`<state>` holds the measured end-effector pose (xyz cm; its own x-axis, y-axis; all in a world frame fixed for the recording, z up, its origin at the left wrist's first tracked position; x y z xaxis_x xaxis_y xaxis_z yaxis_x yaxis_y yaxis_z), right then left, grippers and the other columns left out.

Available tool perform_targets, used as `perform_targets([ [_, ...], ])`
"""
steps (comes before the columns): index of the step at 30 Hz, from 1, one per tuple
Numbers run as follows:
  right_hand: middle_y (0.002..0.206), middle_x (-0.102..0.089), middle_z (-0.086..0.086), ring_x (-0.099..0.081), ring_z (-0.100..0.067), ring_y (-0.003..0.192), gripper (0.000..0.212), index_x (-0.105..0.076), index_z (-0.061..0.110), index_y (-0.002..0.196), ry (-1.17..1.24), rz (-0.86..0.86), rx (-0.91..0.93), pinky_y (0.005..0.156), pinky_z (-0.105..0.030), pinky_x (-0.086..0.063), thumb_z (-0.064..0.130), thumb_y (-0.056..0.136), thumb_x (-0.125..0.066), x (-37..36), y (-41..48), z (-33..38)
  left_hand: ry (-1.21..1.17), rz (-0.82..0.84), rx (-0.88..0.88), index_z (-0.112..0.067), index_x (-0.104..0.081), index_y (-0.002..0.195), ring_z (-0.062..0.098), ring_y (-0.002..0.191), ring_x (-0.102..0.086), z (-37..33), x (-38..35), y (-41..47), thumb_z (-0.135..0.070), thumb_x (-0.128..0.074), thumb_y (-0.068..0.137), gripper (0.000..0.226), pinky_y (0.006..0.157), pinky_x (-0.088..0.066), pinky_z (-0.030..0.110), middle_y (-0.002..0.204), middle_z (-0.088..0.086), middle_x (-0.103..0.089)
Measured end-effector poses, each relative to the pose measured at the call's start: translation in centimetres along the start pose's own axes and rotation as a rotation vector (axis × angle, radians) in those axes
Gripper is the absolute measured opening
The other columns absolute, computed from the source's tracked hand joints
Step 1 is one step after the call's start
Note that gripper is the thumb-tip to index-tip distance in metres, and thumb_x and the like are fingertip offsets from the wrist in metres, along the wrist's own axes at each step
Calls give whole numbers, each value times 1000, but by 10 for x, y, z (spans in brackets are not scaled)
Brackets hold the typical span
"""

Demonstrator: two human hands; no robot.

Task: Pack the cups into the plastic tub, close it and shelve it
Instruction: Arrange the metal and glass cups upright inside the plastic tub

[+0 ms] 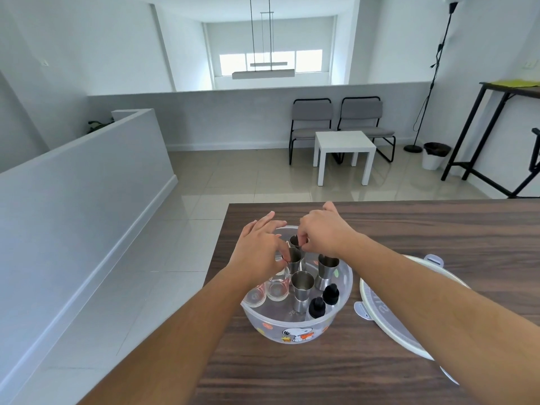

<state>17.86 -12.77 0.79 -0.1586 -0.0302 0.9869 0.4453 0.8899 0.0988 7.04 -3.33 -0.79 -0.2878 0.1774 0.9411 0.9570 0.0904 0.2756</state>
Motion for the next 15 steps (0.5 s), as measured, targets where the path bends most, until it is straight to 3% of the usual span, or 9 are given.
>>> perform_targets([
  [7,82,-60,13,-51,-11,83,9,-68,30,78,41,-23,5,85,-36,-23,27,83,-61,-3,0,1,-13,-18,5,-34,-72,81,13,141,-14,1,-2,-1,-34,-67,79,5,111,-9,35,146,-4,-39],
  [11,73,-46,15,-46,-8,78,13,-68,32,94,149,-34,-43,89,-36,-24,35,82,-63,9,-9,-10,-37,0,8,-36,-71,87,10,141,-11,1,3,-4,-33,-67,78,10,110,-8,32,148,-5,-36],
  [15,62,-46,13,-44,1,63,9,-68,32,80,236,-45,-52,84,-33,-27,37,81,-61,29,-36,-27,-147,42,-58,-39,-69,88,7,141,-10,0,12,-15,-35,-71,73,16,110,-9,34,147,-10,-35],
])
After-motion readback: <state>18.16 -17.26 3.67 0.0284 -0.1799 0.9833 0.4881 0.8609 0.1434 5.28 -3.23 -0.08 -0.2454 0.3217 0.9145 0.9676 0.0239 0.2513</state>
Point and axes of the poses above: each hand's wrist, its own y-axis towards the middle knuckle, its own x-axis out of the back of the hand, z = x × y, the point moved 3 cm from there along y, towards the middle knuckle
